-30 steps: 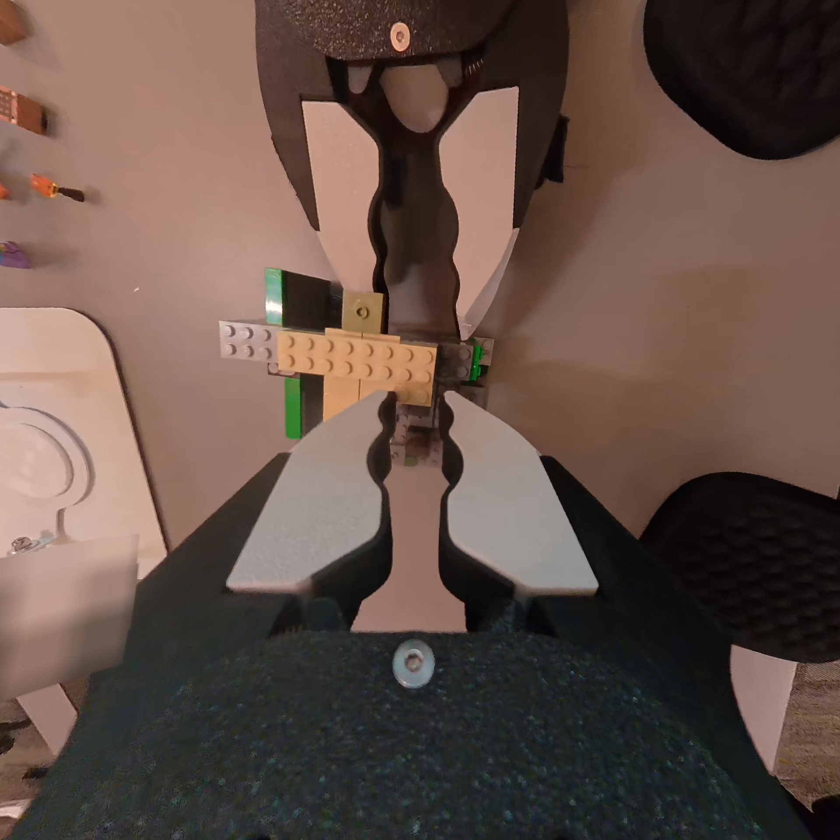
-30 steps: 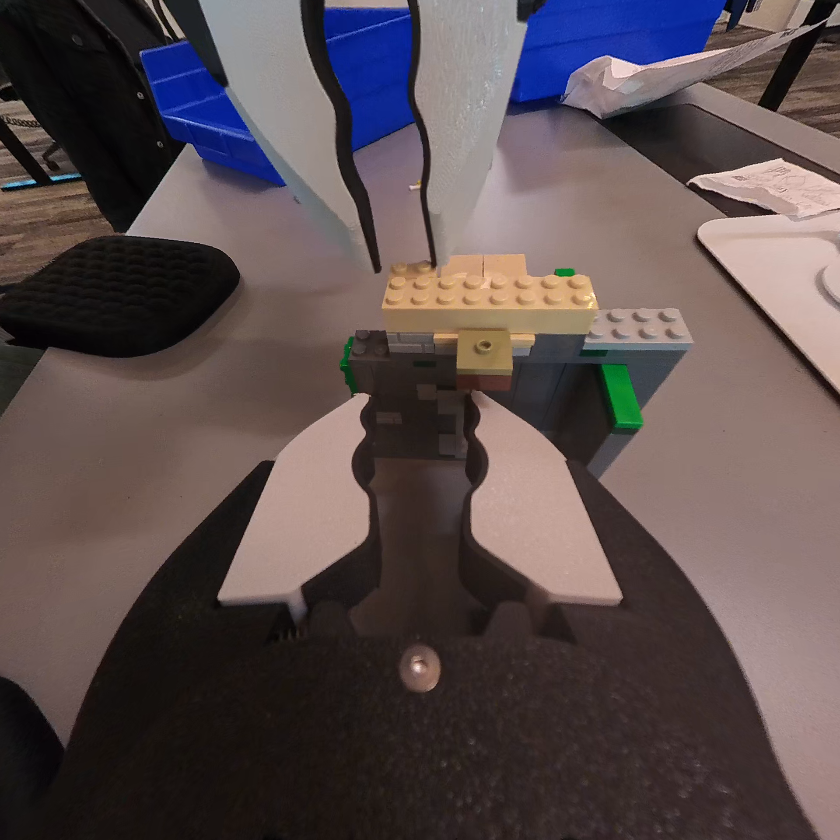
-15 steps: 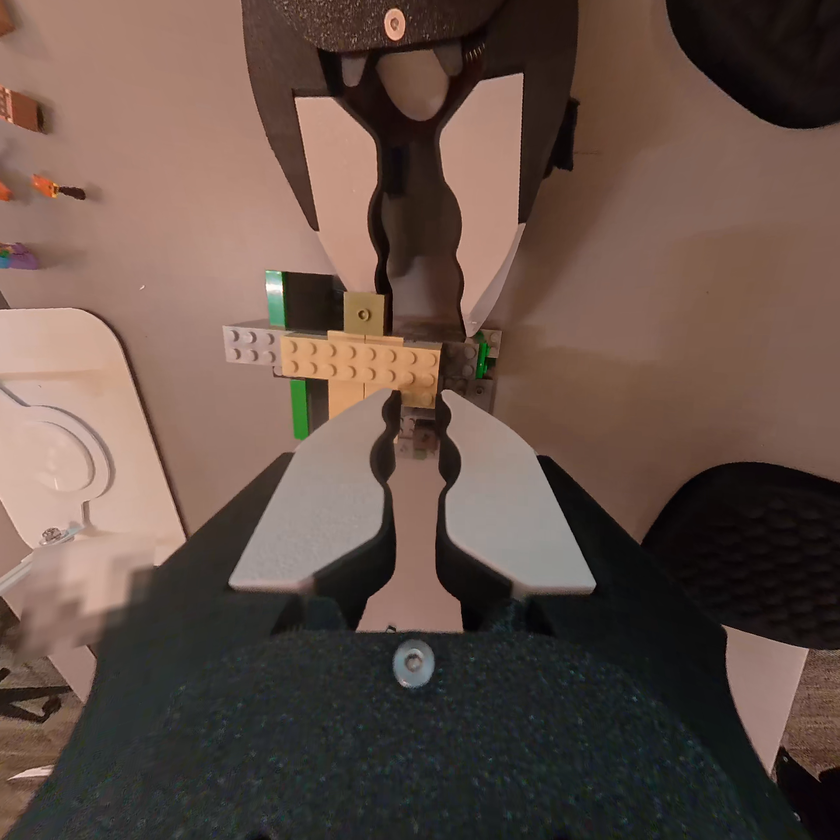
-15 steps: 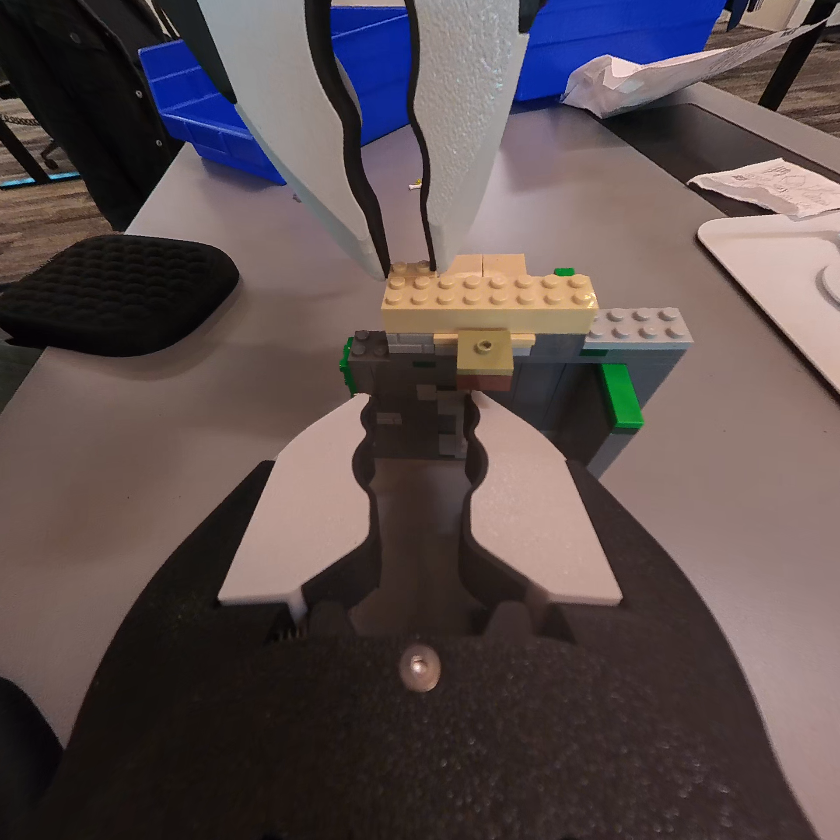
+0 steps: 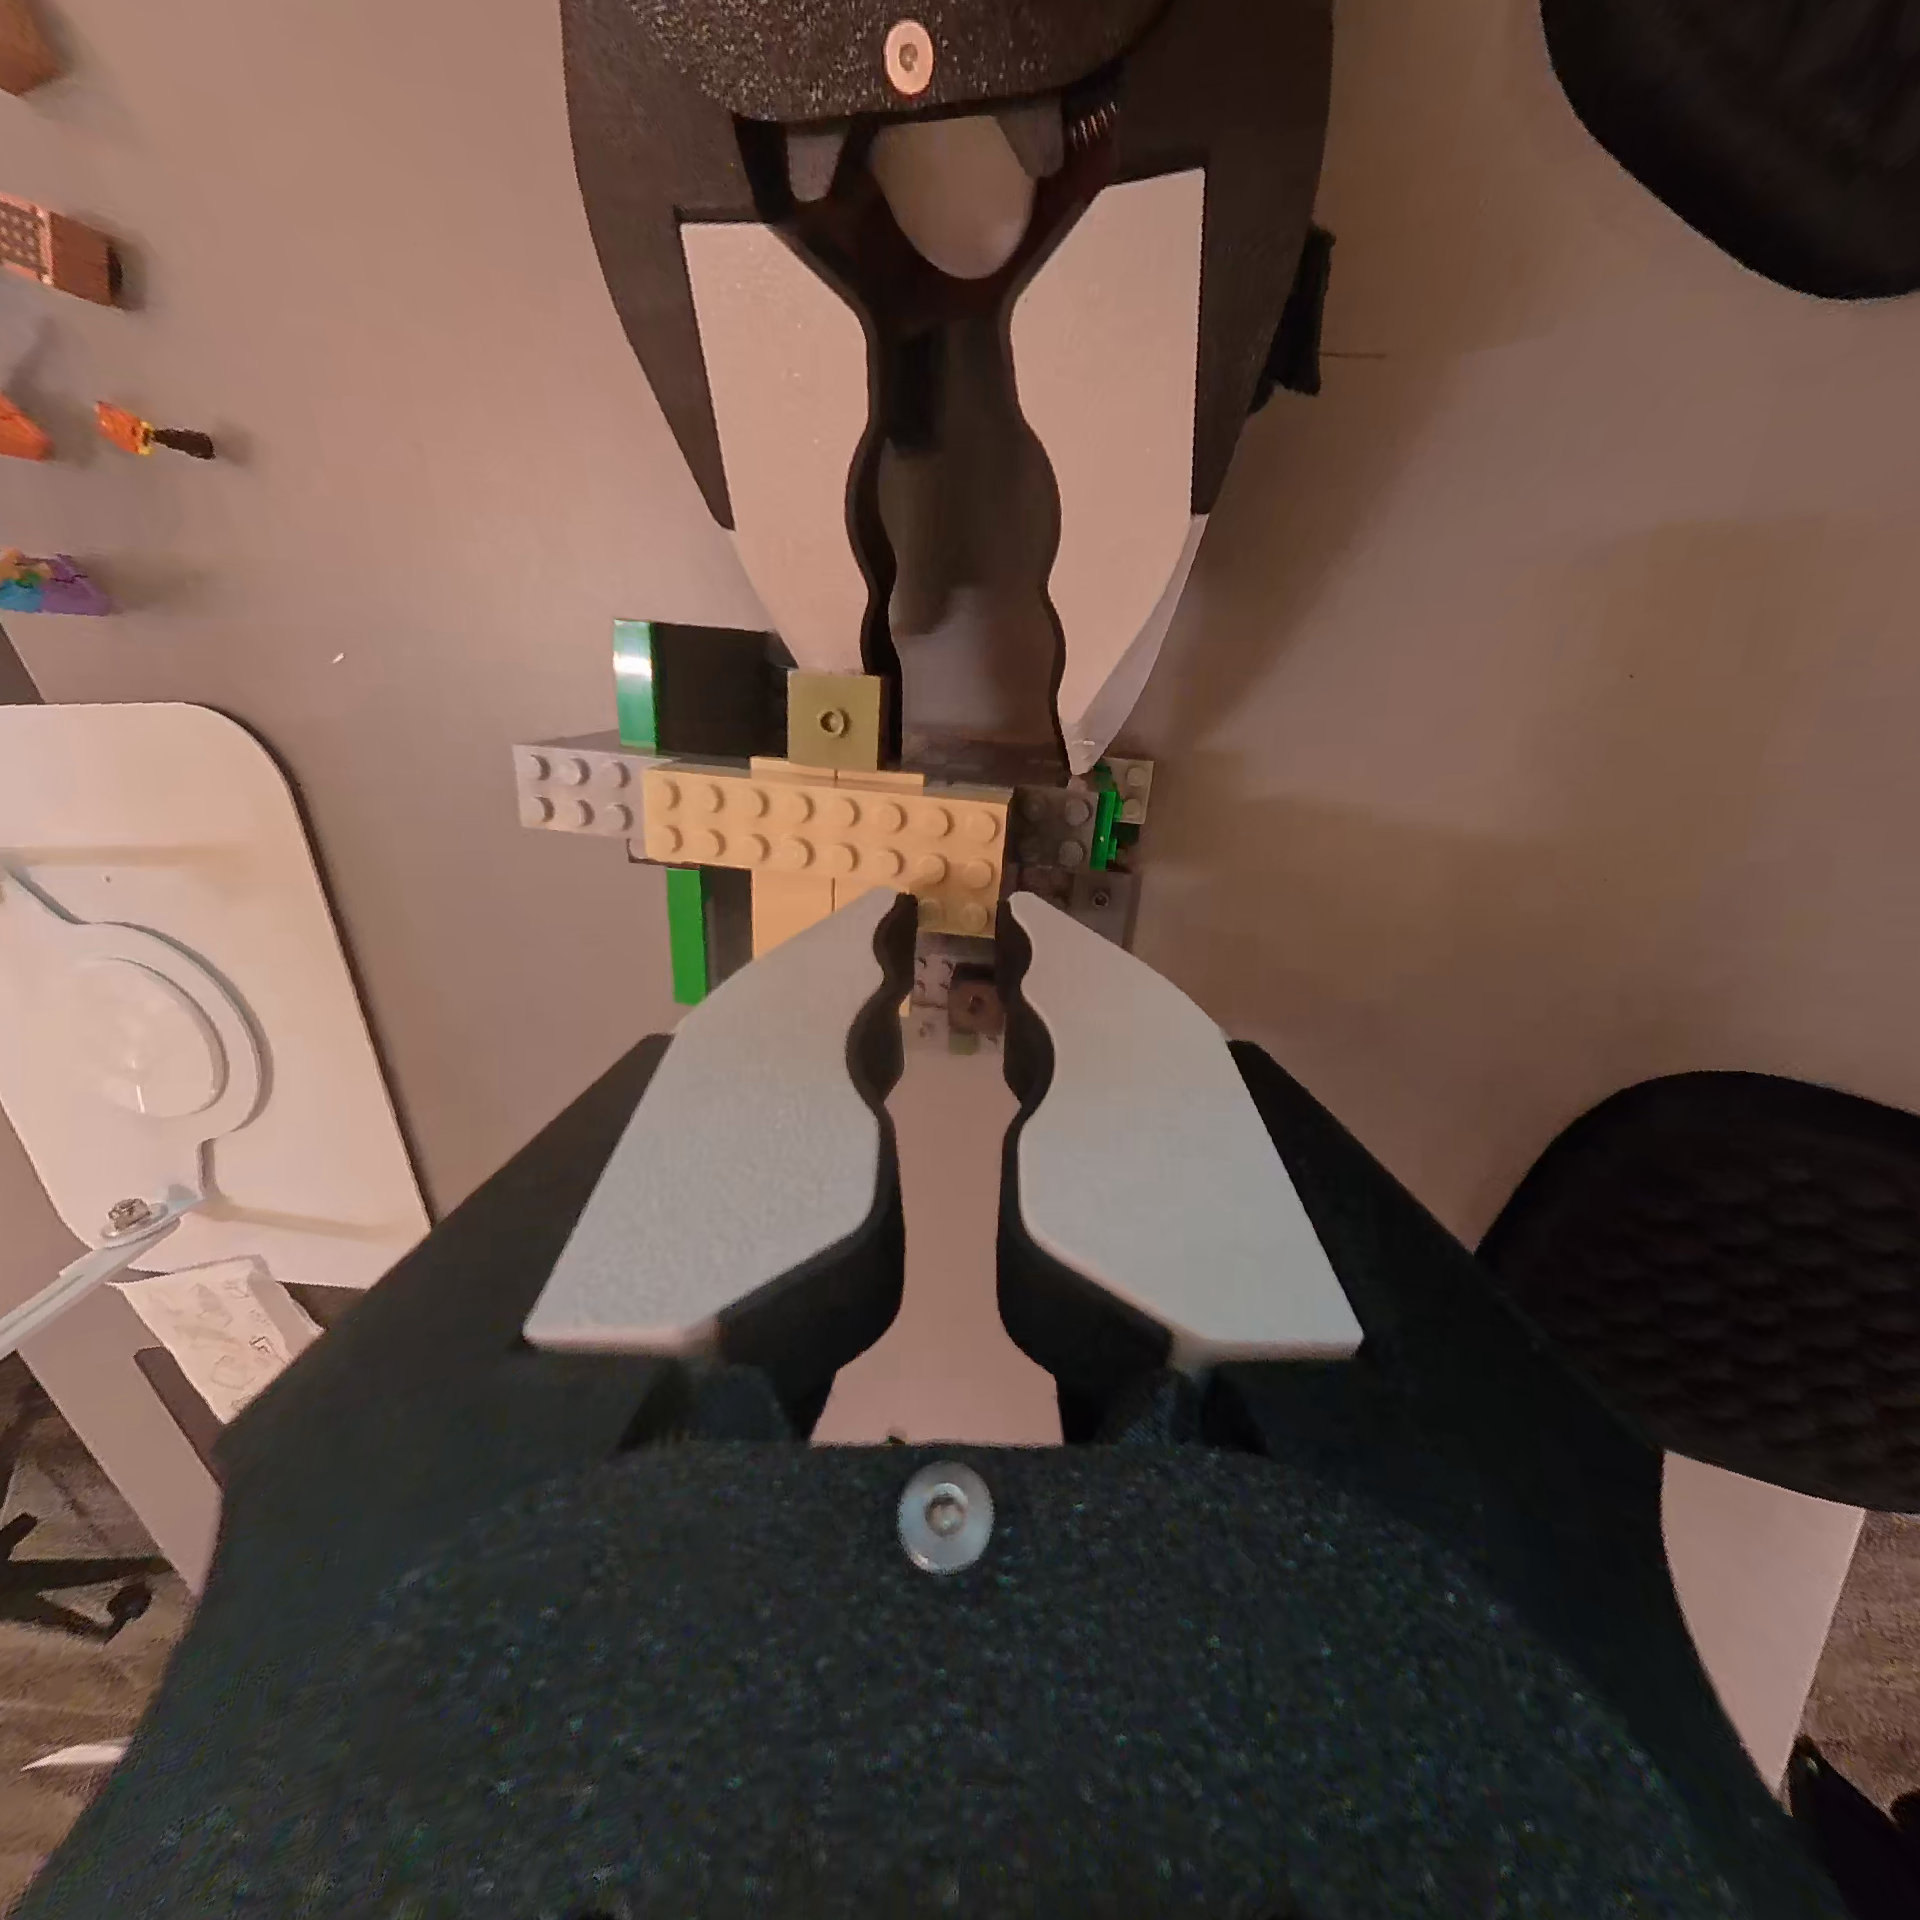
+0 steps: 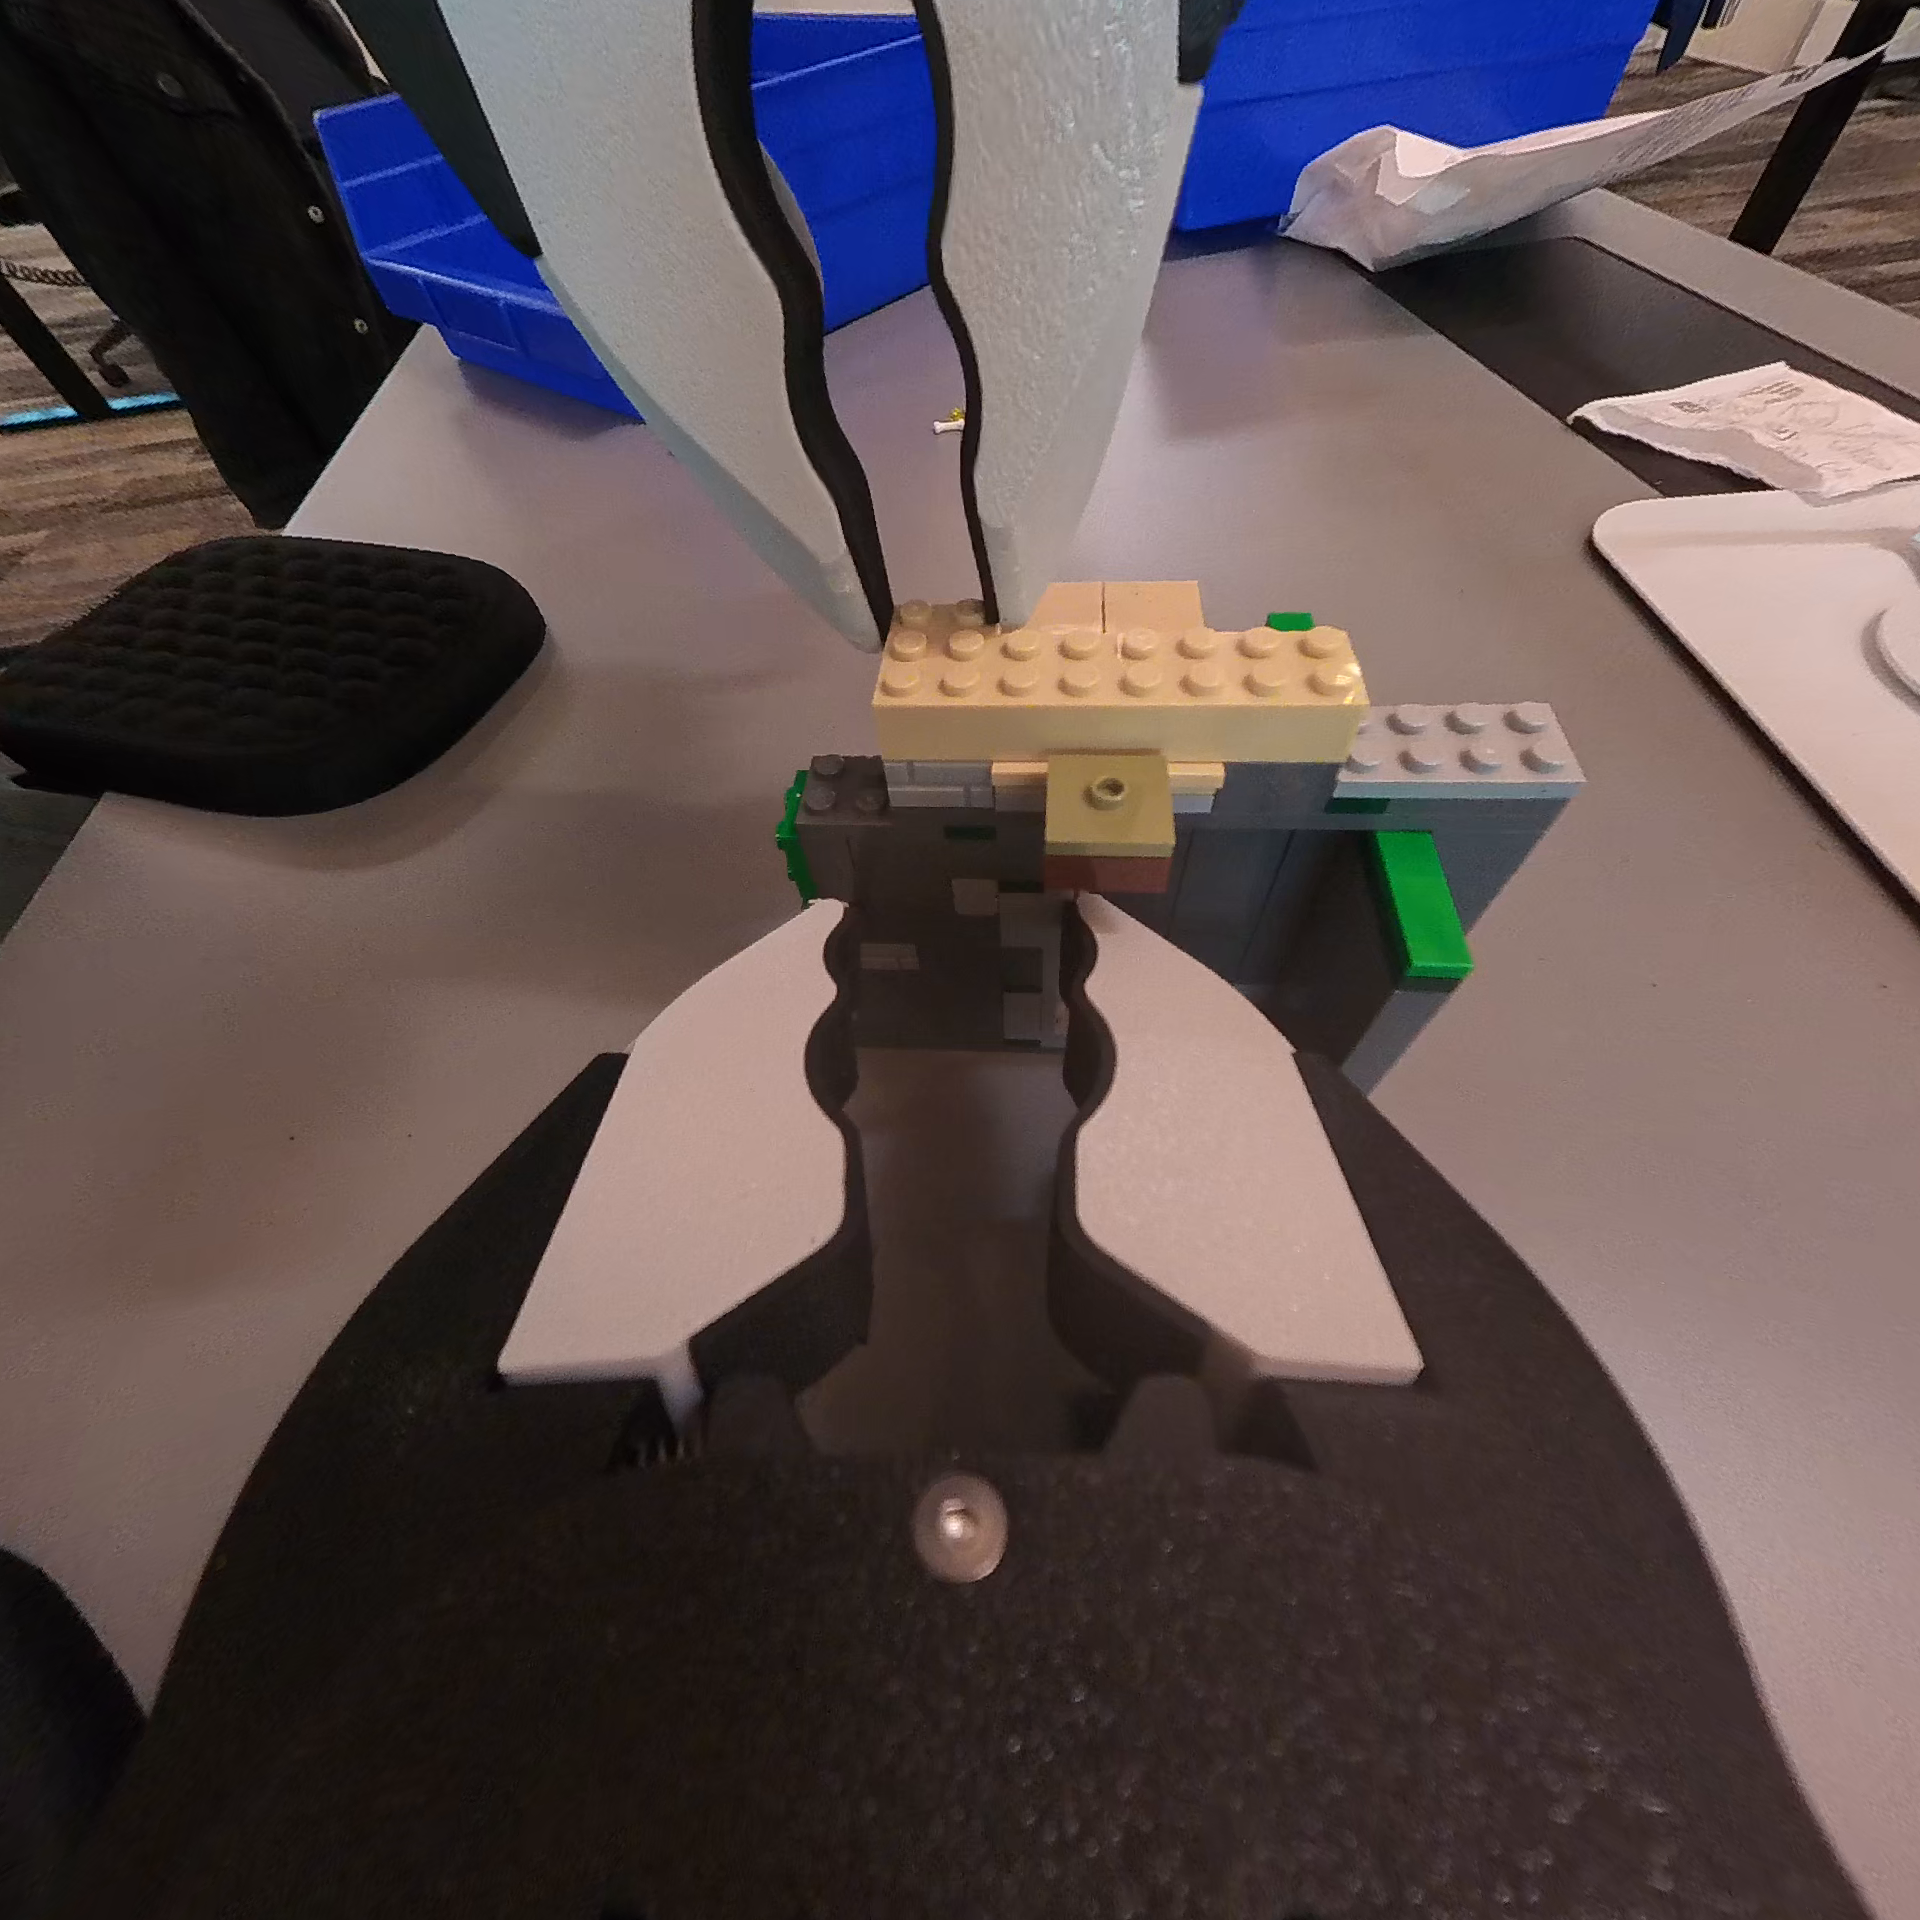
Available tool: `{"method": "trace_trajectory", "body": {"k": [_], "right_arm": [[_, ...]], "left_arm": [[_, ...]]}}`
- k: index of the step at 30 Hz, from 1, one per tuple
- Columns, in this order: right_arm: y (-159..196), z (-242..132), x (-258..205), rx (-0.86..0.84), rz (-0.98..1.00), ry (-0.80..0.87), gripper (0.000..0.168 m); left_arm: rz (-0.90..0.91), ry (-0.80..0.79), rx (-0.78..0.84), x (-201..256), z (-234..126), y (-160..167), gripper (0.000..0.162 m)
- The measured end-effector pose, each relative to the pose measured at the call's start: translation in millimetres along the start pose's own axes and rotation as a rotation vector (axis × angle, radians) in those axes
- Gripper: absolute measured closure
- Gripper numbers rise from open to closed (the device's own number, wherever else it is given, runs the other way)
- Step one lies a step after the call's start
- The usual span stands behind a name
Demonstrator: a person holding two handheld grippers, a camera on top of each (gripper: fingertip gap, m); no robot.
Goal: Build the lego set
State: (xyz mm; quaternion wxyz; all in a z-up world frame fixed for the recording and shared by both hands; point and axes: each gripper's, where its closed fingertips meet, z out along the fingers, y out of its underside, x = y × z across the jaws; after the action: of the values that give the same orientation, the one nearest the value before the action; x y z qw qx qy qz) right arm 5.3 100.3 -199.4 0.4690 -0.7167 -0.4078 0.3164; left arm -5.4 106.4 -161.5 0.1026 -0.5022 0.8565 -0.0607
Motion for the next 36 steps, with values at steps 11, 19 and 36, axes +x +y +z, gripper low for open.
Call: {"method": "trace_trajectory", "body": {"k": [11, 19, 36], "right_arm": [[-1, -9, 1, 0.018, 0.008, 0.012, 0.131], [-3, -24, 3, 0.007, -0.01, 0.072, 0.125], [2, 22, -5, -0.082, -0.012, 0.049, 0.11]], "left_arm": [[-0.123, -0.103, 0.257, 1, -27, -2, 0.137], [-0.371, -0.206, 0.559, 5, -11, 23, 0.138], [-0.701, -0.434, 0.906, -5, 3, 78, 0.147]]}}
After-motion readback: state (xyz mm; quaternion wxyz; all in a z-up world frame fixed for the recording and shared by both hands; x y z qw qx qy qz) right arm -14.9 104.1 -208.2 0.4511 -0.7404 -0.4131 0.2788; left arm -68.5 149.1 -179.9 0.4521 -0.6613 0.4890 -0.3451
